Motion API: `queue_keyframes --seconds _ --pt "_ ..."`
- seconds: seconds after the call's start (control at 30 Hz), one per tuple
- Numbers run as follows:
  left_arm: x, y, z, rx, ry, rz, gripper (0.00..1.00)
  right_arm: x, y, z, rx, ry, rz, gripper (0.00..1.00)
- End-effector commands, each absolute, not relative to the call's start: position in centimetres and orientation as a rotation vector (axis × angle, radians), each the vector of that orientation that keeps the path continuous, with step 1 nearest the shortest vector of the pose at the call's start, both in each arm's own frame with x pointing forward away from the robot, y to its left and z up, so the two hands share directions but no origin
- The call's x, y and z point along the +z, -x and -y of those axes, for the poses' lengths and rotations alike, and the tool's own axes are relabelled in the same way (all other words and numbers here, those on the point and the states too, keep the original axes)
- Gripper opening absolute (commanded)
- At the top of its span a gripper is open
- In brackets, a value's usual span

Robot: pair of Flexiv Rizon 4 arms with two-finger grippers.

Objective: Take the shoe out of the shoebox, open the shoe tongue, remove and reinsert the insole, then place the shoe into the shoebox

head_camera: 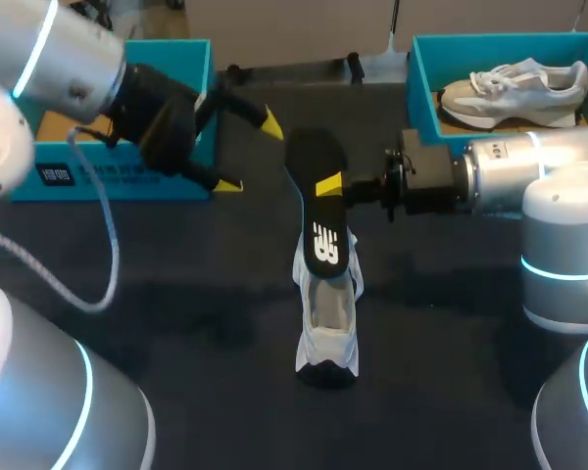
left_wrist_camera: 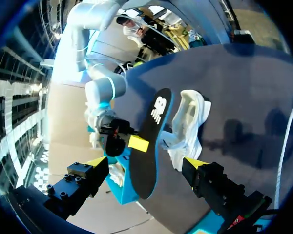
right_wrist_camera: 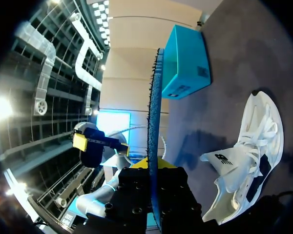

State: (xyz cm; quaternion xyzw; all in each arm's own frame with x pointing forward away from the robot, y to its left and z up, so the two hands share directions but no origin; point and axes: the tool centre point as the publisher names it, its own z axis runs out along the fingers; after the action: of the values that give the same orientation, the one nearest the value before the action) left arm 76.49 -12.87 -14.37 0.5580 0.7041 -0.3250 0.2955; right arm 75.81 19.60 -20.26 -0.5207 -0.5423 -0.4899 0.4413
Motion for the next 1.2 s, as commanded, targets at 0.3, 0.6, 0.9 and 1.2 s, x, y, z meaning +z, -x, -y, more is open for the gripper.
queue_keyframes --seconds 0.3,0.6,0.9,1.2 --pt "-18.2 -77.3 11.9 -1.137 -1.094 -1.356 1.00 -20.3 -75.8 -19.8 -1.217 1.295 1.346 0.00" --pt "-19.8 -78.5 12.6 -1.130 -1.044 -1.306 1.00 -20.3 -75.8 -19.8 -1.217 1.295 1.346 0.00" --pt "-19.7 -79.6 14.8 -1.122 -1.010 -1.214 1.00 -20.3 -75.8 -19.8 -1.217 1.295 1.346 0.00" --pt "-19.7 -80.5 16.7 -1.126 -0.996 -1.213 0.93 -20.3 -75.8 -19.8 -1.217 1.295 1.346 0.00"
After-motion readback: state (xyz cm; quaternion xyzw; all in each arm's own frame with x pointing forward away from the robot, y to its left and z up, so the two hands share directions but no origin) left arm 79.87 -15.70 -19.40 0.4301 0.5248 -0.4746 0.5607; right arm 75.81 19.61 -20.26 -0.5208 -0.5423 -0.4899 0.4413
